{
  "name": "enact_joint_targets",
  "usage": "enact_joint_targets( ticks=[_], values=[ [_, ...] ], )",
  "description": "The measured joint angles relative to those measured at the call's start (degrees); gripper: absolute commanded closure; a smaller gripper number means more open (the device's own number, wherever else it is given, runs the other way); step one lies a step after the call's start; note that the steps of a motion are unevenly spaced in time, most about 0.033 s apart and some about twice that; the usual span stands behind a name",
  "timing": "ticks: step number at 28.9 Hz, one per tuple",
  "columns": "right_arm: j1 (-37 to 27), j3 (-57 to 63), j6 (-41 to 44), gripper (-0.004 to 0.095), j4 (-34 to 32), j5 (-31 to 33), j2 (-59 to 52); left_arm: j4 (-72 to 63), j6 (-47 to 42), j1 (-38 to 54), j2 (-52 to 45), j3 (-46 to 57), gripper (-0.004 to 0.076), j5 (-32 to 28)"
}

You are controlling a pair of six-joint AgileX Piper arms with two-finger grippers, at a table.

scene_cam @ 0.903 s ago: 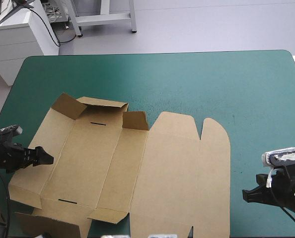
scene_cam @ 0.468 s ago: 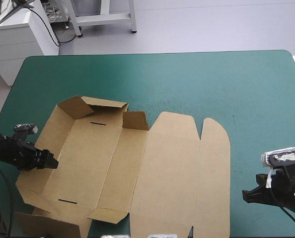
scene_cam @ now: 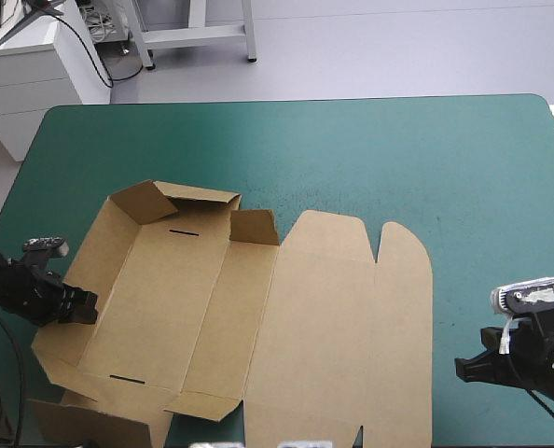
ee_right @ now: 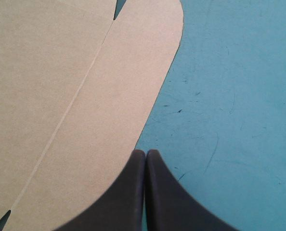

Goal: Fold the box

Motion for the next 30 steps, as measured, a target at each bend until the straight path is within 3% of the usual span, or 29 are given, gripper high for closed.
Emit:
enact_joint_targets(
  ticks=[2, 5, 20, 24, 30],
  values=[
    [0.0, 0.0, 0.0, 0.0927, 0.0, 0.0, 0.0, 0.0, -0.5, 0.0, 0.0, 0.0, 0.0545, 0.0],
    [0.0, 0.0, 0.0, 0.0927, 0.1, 0.0, 0.0, 0.8, -1.5, 0.0, 0.0, 0.0, 0.0730, 0.0],
    [0.0, 0.0, -0.1, 0.0927, 0.1, 0.0, 0.0, 1.8, -0.2, -2.4, 0.0, -1.7, 0.0732, -0.5],
    [0.0, 0.0, -0.1, 0.0927, 0.1, -0.7, 0.0, 3.4, 0.6, -10.1, 0.1, -7.1, 0.0732, -5.4],
    [0.0, 0.0, -0.2, 0.0927, 0.1, -1.1, 0.0, 14.7, -0.6, -29.5, 0.1, -18.3, 0.0732, -16.2]
  ],
)
